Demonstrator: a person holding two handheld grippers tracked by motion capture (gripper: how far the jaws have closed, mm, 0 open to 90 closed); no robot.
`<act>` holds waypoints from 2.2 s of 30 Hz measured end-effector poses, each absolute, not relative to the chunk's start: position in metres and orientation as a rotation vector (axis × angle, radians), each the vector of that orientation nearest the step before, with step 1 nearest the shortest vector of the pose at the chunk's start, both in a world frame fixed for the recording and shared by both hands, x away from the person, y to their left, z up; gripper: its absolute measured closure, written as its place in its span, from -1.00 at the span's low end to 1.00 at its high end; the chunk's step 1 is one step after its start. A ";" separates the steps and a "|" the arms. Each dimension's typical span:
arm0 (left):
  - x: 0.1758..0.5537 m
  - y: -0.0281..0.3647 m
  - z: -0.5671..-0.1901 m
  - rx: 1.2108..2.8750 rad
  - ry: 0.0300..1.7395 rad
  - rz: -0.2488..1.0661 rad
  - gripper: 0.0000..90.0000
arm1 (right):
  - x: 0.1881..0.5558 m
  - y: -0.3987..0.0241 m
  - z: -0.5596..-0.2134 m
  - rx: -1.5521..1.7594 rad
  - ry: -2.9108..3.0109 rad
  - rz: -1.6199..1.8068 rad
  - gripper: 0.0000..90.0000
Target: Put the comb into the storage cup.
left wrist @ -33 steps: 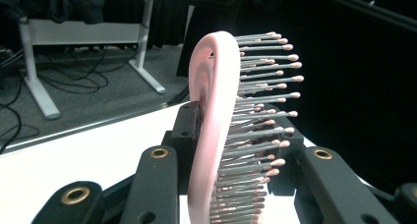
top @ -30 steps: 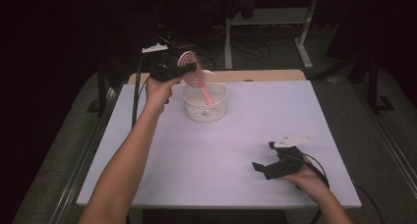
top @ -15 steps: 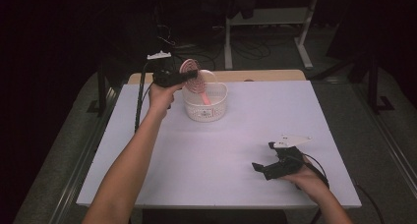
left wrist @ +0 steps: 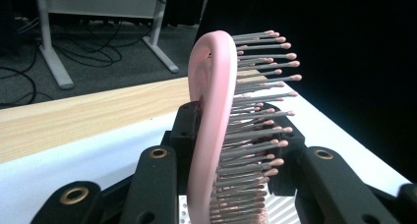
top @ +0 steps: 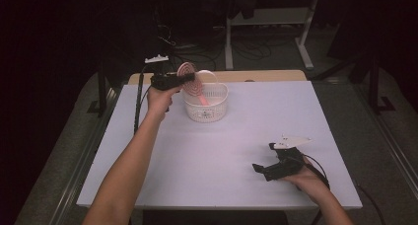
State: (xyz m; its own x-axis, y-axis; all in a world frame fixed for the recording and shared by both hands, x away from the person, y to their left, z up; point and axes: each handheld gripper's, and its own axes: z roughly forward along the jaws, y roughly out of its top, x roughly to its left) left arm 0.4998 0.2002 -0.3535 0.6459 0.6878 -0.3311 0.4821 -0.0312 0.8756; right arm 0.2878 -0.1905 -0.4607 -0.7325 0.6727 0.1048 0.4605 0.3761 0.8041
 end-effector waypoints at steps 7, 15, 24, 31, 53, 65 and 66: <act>0.503 0.211 -0.356 1.684 0.990 0.213 0.39 | 0.288 -0.191 -0.461 1.009 2.396 1.282 -1.00; 0.505 0.222 -0.362 1.674 1.027 0.213 0.36 | 0.288 -0.190 -0.461 1.011 2.398 1.281 -1.00; 0.507 0.226 -0.363 1.687 1.044 0.244 0.31 | 0.288 -0.189 -0.461 1.012 2.402 1.278 -1.00; 0.507 0.229 -0.362 1.698 1.054 0.304 -0.02 | 0.288 -0.190 -0.461 1.012 2.400 1.279 -1.00; 0.496 0.242 -0.350 1.821 0.929 0.383 -0.81 | 0.290 -0.191 -0.462 1.018 2.392 1.285 -1.00; 0.476 0.255 -0.338 1.874 0.841 0.393 -1.00 | 0.289 -0.193 -0.461 1.025 2.383 1.288 -1.00; 0.474 0.256 -0.338 1.870 0.839 0.390 -1.00 | 0.289 -0.193 -0.461 1.023 2.385 1.287 -1.00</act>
